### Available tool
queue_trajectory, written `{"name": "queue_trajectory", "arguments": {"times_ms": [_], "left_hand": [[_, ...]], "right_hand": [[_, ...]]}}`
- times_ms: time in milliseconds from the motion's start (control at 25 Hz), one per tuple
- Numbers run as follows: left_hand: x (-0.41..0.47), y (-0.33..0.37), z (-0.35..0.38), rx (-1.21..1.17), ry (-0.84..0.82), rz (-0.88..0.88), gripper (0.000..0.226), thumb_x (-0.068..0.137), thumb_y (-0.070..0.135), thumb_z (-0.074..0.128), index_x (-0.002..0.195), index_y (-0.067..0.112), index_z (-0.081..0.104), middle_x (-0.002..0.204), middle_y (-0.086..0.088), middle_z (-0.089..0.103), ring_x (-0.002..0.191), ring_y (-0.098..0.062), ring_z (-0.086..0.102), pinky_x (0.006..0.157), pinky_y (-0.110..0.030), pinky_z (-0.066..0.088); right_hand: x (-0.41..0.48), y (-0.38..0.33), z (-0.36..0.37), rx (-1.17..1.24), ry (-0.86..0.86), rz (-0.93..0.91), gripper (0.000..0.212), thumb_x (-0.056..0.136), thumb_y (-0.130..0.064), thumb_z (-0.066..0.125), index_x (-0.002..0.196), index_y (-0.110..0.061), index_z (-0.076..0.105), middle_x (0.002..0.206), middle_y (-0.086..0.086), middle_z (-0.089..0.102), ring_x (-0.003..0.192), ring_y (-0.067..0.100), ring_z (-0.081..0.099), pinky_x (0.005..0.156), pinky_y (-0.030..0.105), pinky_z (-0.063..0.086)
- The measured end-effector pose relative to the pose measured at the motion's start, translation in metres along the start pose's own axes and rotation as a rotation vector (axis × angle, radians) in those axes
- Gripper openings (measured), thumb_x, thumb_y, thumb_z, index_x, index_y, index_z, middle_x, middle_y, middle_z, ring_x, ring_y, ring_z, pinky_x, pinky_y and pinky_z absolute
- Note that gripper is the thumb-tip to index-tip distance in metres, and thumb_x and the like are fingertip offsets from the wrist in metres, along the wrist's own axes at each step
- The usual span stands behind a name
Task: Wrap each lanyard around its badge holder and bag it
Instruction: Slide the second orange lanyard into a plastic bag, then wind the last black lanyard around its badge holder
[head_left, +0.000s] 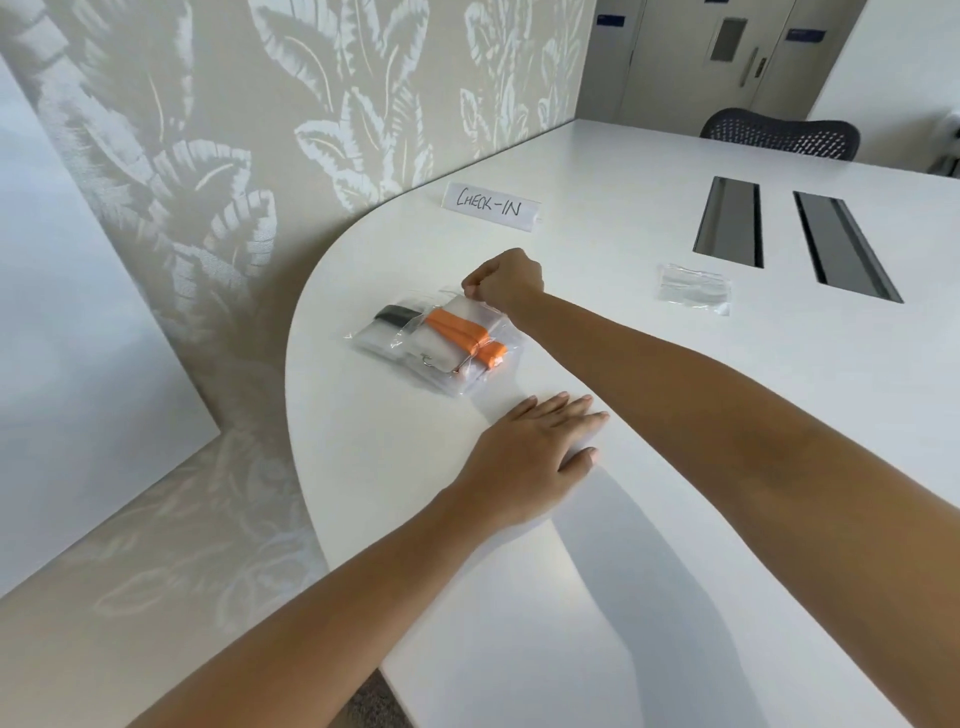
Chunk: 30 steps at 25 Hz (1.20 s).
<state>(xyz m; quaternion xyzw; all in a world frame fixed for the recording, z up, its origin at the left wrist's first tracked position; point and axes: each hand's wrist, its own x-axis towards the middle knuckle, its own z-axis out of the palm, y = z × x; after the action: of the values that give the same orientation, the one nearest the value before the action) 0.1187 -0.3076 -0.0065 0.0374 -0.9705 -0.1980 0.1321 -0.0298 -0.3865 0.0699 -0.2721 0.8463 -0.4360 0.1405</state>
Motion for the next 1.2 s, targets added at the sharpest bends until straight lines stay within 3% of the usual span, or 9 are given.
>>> {"name": "queue_trajectory", "arguments": {"times_ms": [160,280,440,600,800,880,1000,1200], "left_hand": [[0.000,-0.003,0.002,-0.006,0.000,0.003,0.045,0.101,0.036,0.035,0.146,0.031,0.035,0.156,0.014,0.027,0.146,-0.003,0.015,0.118,-0.023,0.005],[0.000,-0.003,0.002,-0.011,0.016,0.005,0.045,0.101,0.036,0.036,0.146,0.033,0.035,0.156,0.015,0.026,0.145,-0.002,0.015,0.118,-0.022,0.005],[0.000,-0.003,0.002,-0.034,0.051,-0.005,0.043,0.099,0.034,0.039,0.143,0.032,0.040,0.155,0.015,0.030,0.144,-0.001,0.019,0.116,-0.020,0.006],[0.000,-0.002,0.001,-0.015,0.059,0.005,0.044,0.098,0.033,0.042,0.143,0.031,0.040,0.154,0.016,0.031,0.143,0.000,0.020,0.117,-0.020,0.008],[0.002,-0.001,-0.002,-0.023,0.073,0.015,0.040,0.097,0.028,0.047,0.137,0.028,0.049,0.149,0.015,0.040,0.140,-0.003,0.029,0.112,-0.015,0.012],[0.004,0.007,-0.002,-0.116,0.091,-0.006,0.035,0.095,0.023,0.051,0.129,0.026,0.057,0.139,0.015,0.050,0.131,-0.005,0.042,0.107,-0.016,0.026],[0.015,0.033,0.002,-0.231,0.057,0.041,0.030,0.095,0.024,0.052,0.124,0.028,0.059,0.131,0.017,0.056,0.122,-0.003,0.050,0.103,-0.027,0.041],[0.042,0.104,0.032,-0.278,-0.047,0.252,0.026,0.097,0.025,0.049,0.121,0.026,0.058,0.135,0.017,0.052,0.124,-0.001,0.046,0.101,-0.021,0.037]], "right_hand": [[-0.001,0.008,-0.002,0.026,0.108,-0.138,0.017,0.082,0.000,0.066,0.093,-0.011,0.075,0.097,0.006,0.073,0.090,0.019,0.067,0.084,0.030,0.055],[-0.009,0.013,-0.016,-0.013,0.176,-0.287,0.016,0.083,-0.002,0.066,0.090,-0.013,0.075,0.094,0.002,0.074,0.080,0.012,0.062,0.080,0.025,0.052],[-0.036,0.028,-0.045,-0.075,0.180,-0.488,0.012,0.083,-0.003,0.068,0.089,-0.011,0.075,0.084,-0.002,0.072,0.063,0.001,0.055,0.064,0.008,0.043],[-0.075,0.061,-0.081,-0.134,0.214,-0.575,0.011,0.082,-0.001,0.070,0.088,-0.010,0.075,0.082,-0.003,0.072,0.061,-0.004,0.055,0.063,0.005,0.039],[-0.128,0.110,-0.131,-0.188,0.305,-0.529,0.011,0.083,-0.003,0.071,0.087,-0.012,0.075,0.079,-0.007,0.070,0.066,-0.006,0.057,0.065,0.006,0.041],[-0.151,0.129,-0.155,-0.222,0.358,-0.502,0.012,0.083,-0.002,0.071,0.087,-0.013,0.075,0.080,-0.004,0.071,0.068,0.001,0.058,0.064,0.010,0.043],[-0.185,0.153,-0.189,-0.276,0.424,-0.469,0.013,0.083,-0.002,0.071,0.087,-0.013,0.075,0.079,-0.003,0.070,0.070,0.007,0.058,0.064,0.013,0.045],[-0.239,0.205,-0.244,-0.400,0.592,-0.269,0.013,0.085,-0.004,0.069,0.090,-0.015,0.074,0.079,-0.005,0.067,0.069,0.004,0.058,0.067,0.008,0.043]]}}
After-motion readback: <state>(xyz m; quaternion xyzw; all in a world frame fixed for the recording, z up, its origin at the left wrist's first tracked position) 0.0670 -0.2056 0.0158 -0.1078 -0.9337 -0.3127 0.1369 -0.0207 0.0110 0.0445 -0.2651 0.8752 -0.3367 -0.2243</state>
